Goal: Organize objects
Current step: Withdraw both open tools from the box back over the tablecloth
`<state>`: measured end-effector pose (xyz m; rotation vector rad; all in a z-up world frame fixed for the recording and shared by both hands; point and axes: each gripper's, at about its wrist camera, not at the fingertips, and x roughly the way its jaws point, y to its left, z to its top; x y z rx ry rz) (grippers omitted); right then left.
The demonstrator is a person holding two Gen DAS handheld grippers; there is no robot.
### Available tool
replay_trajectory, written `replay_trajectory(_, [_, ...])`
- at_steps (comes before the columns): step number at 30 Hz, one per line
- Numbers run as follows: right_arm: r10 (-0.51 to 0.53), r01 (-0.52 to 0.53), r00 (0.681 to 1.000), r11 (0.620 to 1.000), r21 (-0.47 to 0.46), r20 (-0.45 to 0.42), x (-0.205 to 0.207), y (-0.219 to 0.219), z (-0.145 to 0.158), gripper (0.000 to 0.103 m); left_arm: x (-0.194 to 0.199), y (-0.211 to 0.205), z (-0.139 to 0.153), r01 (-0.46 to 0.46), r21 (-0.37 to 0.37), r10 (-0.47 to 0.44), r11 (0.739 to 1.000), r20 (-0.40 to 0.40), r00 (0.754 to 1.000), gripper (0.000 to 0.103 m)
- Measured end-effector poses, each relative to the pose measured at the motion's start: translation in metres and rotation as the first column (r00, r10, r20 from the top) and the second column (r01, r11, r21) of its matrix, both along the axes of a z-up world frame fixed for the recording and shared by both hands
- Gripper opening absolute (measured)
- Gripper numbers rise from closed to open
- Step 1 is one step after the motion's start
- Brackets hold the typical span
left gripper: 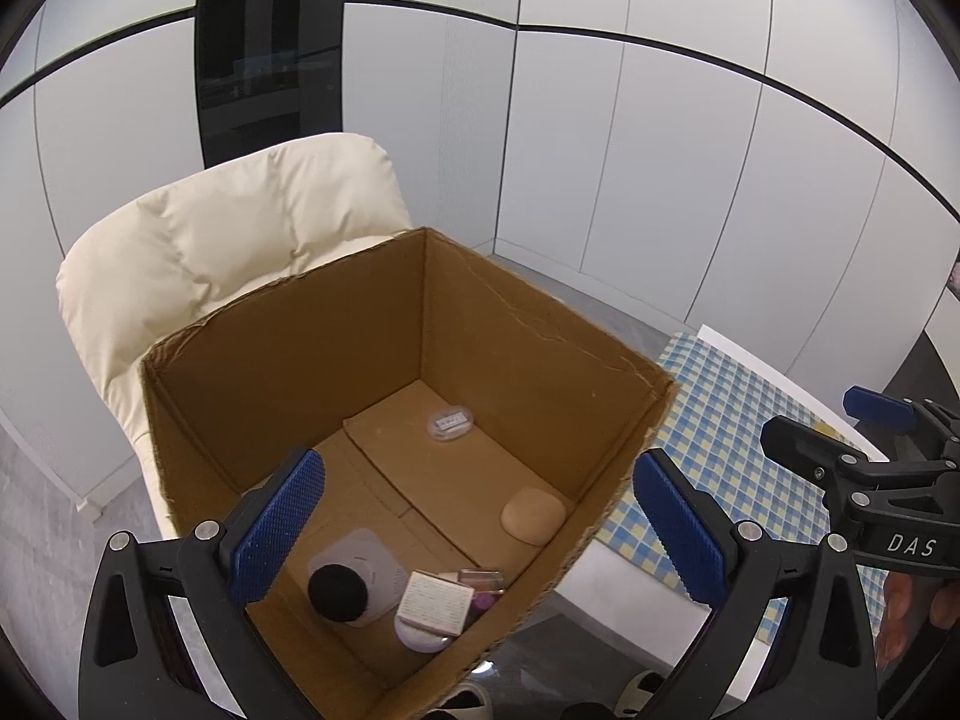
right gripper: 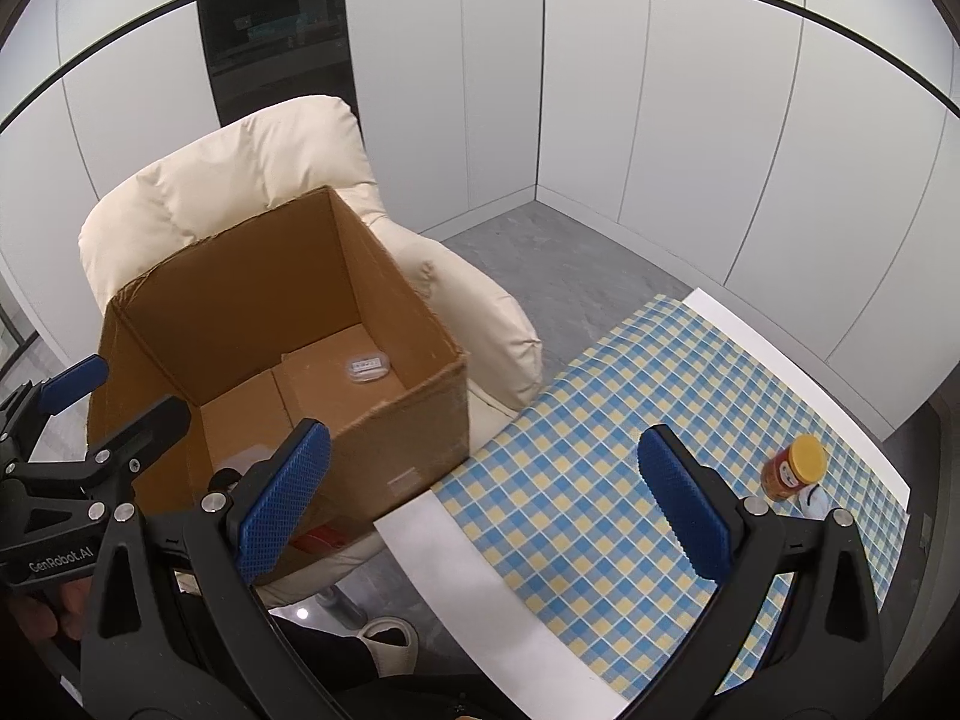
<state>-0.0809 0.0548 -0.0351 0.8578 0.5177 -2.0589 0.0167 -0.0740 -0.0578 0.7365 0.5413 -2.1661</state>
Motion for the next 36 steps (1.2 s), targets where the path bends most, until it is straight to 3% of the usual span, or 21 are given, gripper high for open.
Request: replay_trajectory(36, [-0.144, 0.144, 0.990, 0.990, -0.001, -0.003, -0.042, 0.084, 0.006, 0.103, -0.074, 0.046, 0.004, 0.137, -0.006, -0.137, 0.991, 0.006, 0.991, 0.103])
